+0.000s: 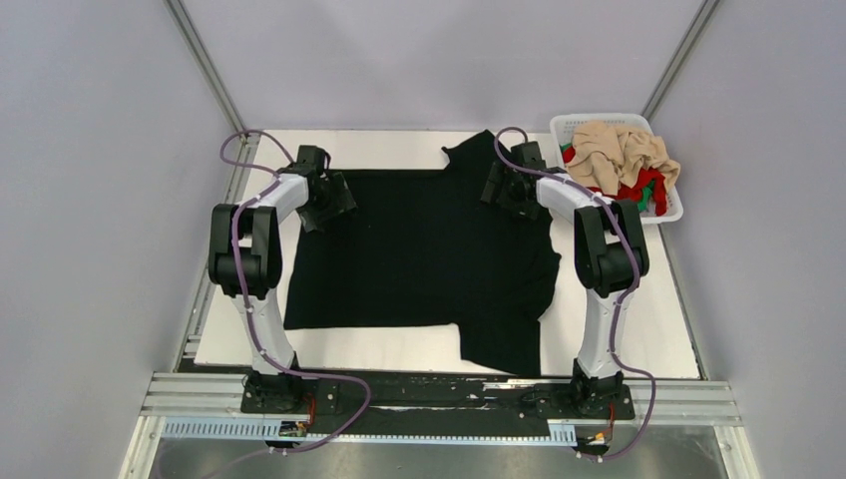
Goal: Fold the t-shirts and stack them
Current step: Flatten out the tshirt, then grab the side of the flattened tshirt closest away from the robot with both arms
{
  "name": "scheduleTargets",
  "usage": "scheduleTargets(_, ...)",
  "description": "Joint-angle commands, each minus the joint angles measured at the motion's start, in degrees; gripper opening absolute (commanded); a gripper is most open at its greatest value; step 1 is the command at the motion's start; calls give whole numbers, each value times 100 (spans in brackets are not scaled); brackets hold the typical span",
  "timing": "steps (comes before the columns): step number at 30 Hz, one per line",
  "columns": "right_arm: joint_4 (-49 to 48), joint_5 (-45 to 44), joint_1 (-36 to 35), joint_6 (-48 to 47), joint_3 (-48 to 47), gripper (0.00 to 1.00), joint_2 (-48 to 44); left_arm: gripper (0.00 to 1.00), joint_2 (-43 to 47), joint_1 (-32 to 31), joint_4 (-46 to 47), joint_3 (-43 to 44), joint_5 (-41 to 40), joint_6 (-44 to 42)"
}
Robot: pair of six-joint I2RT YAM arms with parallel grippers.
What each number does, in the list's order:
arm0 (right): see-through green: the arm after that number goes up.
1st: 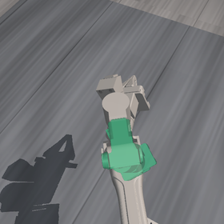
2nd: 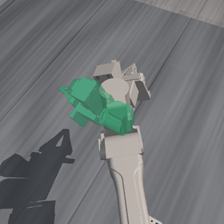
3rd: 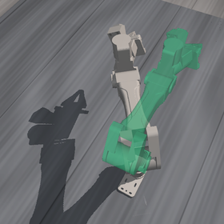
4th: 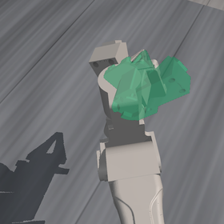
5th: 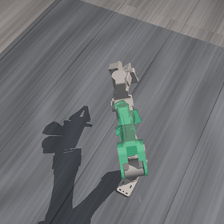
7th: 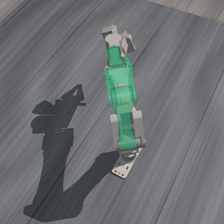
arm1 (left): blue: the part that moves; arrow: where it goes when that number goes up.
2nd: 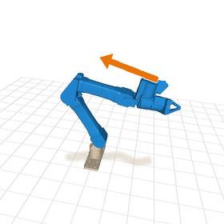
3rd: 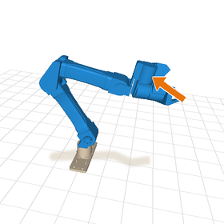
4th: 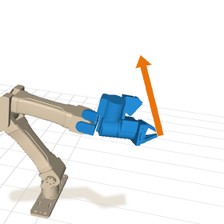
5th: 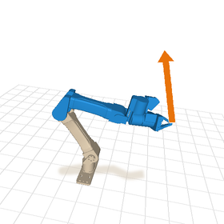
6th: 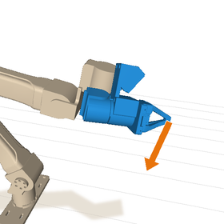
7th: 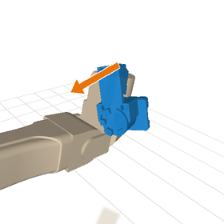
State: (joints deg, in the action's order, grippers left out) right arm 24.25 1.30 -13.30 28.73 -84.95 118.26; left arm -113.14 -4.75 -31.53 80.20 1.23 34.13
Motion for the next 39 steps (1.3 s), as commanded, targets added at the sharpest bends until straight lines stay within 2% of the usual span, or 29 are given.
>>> scheduleTargets(1, 164, -118, 66, -96, -517, 100, 525, 100, -523, 22, 46, 585, -105, -79)
scheduleTargets(8, 300, -78, 223, -96, -1392, 100, 1173, 100, -1322, 167, -361, 1586, -306, 3)
scheduleTargets(13, 429, 161, 332, -189, -2206, 100, 1479, 100, -1561, 227, -570, 2118, -345, -36)
scheduleTargets(17, 449, 251, 312, -440, -2561, 100, 1104, 100, -1326, 229, -670, 2415, -279, -129)
scheduleTargets(20, 450, 177, 275, -524, -2391, 100, 477, 100, -706, 228, -679, 2244, -321, -128)
scheduleTargets(24, 354, -41, 150, -529, -1536, 100, -677, 100, 410, 149, -644, 1372, -486, -25)
scheduleTargets(27, 98, -220, 87, -356, -383, 100, -1747, 100, 1566, 79, -717, 268, -663, 153)
scheduleTargets(32, -256, -1132, 109, 596, 1262, 100, -3387, 100, 3252, 66, -1113, -1415, -1252, 850)
scheduleTargets(35, -470, -1296, 175, 712, 1950, 100, -3997, 100, 4306, 71, -1396, -2420, -1465, 1184)
scheduleTargets(39, -586, -1190, 187, 459, 2441, 100, -4329, 100, 5125, 123, -1799, -3203, -1902, 1687)
